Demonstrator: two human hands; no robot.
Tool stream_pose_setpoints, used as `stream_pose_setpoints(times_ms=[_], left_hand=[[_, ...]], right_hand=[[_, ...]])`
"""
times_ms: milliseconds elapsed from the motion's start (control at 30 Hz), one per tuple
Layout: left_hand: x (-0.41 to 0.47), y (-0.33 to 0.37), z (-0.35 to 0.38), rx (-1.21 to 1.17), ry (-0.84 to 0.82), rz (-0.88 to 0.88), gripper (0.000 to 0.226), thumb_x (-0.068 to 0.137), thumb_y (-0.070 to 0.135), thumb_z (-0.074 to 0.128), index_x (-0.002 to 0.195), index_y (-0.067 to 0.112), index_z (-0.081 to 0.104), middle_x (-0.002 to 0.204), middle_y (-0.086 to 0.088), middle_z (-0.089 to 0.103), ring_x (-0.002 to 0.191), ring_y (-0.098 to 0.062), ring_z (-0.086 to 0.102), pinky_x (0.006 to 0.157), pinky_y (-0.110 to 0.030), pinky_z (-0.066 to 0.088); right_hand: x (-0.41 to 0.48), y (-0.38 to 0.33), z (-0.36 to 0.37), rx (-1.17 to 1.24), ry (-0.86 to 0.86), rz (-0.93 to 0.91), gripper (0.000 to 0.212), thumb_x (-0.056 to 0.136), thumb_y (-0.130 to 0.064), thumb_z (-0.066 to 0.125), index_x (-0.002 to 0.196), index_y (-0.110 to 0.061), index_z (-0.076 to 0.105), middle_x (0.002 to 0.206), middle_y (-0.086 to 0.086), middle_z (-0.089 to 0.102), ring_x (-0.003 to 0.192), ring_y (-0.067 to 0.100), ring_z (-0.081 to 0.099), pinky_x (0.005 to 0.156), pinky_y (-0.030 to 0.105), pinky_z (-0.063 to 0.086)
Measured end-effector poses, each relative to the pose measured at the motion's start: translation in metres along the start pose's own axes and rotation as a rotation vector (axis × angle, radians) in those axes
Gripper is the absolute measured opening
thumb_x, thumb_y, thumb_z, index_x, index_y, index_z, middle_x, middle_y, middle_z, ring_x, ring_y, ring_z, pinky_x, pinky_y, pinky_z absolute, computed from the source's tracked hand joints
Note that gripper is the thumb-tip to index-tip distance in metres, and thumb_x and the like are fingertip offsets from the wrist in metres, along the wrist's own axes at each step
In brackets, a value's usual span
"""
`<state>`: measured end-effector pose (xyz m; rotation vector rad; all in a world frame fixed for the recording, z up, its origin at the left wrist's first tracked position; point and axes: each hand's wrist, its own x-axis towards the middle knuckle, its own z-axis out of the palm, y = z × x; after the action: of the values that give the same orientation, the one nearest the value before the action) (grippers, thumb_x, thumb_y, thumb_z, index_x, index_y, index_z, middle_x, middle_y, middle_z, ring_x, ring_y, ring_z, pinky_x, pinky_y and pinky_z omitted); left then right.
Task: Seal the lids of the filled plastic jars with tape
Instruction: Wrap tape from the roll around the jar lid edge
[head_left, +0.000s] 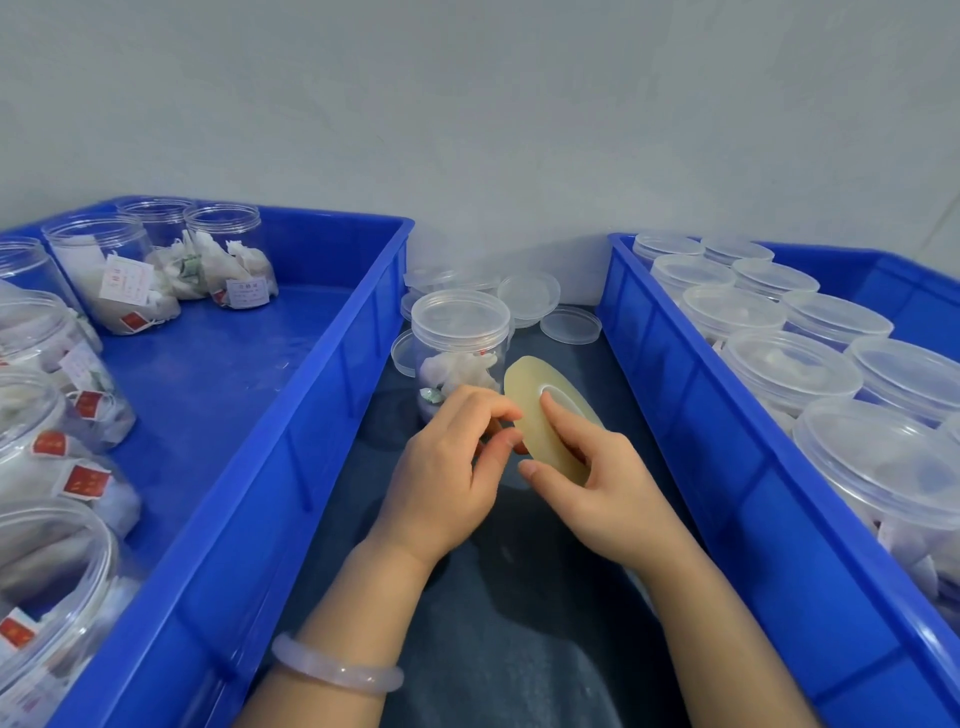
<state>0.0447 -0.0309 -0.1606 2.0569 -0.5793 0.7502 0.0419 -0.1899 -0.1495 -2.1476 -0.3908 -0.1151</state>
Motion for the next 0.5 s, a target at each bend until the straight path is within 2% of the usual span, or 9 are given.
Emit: stream_pose_setpoints(times_ms=[67, 100, 167, 233, 333, 433, 500], left_hand=[[0.0008, -0.0016, -0.0008, -0.029, -0.019, -0.003, 0.01, 0.086, 0.01, 0.059, 0.094, 0.007, 0.064, 0.092, 0.006, 0.059, 0.083, -0.004, 0.056, 0.07, -0.02, 0.049], [0.0012, -0.0016, -0.0013, -0.055, -0.031, -0.018, 0.009, 0.085, 0.008, 0.061, 0.093, 0.009, 0.064, 0.091, 0.007, 0.059, 0.082, -0.002, 0.056, 0.069, -0.014, 0.047], [0.0016, -0.0003, -0.0017, -0.145, -0.051, -0.101, 0.015, 0.085, 0.002, 0.064, 0.089, 0.016, 0.062, 0.089, 0.006, 0.061, 0.078, -0.001, 0.059, 0.069, -0.009, 0.045], [0.0016, 0.0024, -0.0014, -0.276, -0.061, -0.228, 0.025, 0.085, -0.001, 0.065, 0.086, 0.024, 0.06, 0.086, 0.001, 0.063, 0.072, -0.003, 0.064, 0.069, -0.013, 0.049], [0.0012, 0.005, -0.0009, -0.393, -0.073, -0.344, 0.024, 0.086, -0.002, 0.064, 0.084, 0.022, 0.06, 0.081, 0.003, 0.064, 0.069, -0.003, 0.066, 0.071, -0.023, 0.054], [0.0015, 0.0052, -0.001, -0.402, -0.112, -0.365, 0.02, 0.086, -0.004, 0.062, 0.082, 0.016, 0.06, 0.083, 0.001, 0.063, 0.07, -0.001, 0.064, 0.072, -0.021, 0.053], [0.0017, 0.0061, -0.0002, -0.407, -0.115, -0.35, 0.017, 0.086, -0.006, 0.061, 0.082, 0.01, 0.059, 0.086, -0.006, 0.061, 0.07, -0.001, 0.063, 0.072, -0.021, 0.053]], right_hand=[[-0.0003, 0.0013, -0.0008, -0.012, -0.01, -0.003, 0.066, 0.087, -0.02, 0.065, 0.146, -0.014, 0.035, 0.117, -0.043, 0.026, 0.108, -0.028, 0.035, 0.085, -0.008, 0.024], [-0.0001, 0.0024, -0.0008, -0.02, -0.013, -0.007, 0.065, 0.088, -0.019, 0.065, 0.146, -0.015, 0.036, 0.114, -0.044, 0.025, 0.106, -0.029, 0.035, 0.084, -0.009, 0.024], [0.0001, 0.0036, -0.0006, -0.033, -0.011, -0.014, 0.065, 0.088, -0.02, 0.065, 0.146, -0.015, 0.036, 0.114, -0.044, 0.024, 0.113, -0.022, 0.032, 0.084, -0.009, 0.022], [0.0, 0.0037, -0.0008, -0.034, -0.003, -0.018, 0.064, 0.088, -0.02, 0.065, 0.145, -0.015, 0.037, 0.115, -0.044, 0.024, 0.117, -0.018, 0.028, 0.085, -0.009, 0.022], [0.0, 0.0052, 0.0003, -0.047, 0.0, -0.018, 0.065, 0.087, -0.022, 0.066, 0.145, -0.015, 0.037, 0.116, -0.042, 0.026, 0.113, -0.021, 0.028, 0.083, -0.01, 0.021], [-0.0005, 0.0072, 0.0009, -0.06, -0.009, -0.014, 0.067, 0.087, -0.025, 0.065, 0.146, -0.016, 0.035, 0.12, -0.034, 0.032, 0.103, -0.027, 0.033, 0.079, -0.011, 0.022], [0.0003, 0.0077, 0.001, -0.048, -0.001, -0.017, 0.066, 0.088, -0.024, 0.066, 0.146, -0.015, 0.036, 0.126, -0.03, 0.031, 0.107, -0.027, 0.027, 0.081, -0.011, 0.02]])
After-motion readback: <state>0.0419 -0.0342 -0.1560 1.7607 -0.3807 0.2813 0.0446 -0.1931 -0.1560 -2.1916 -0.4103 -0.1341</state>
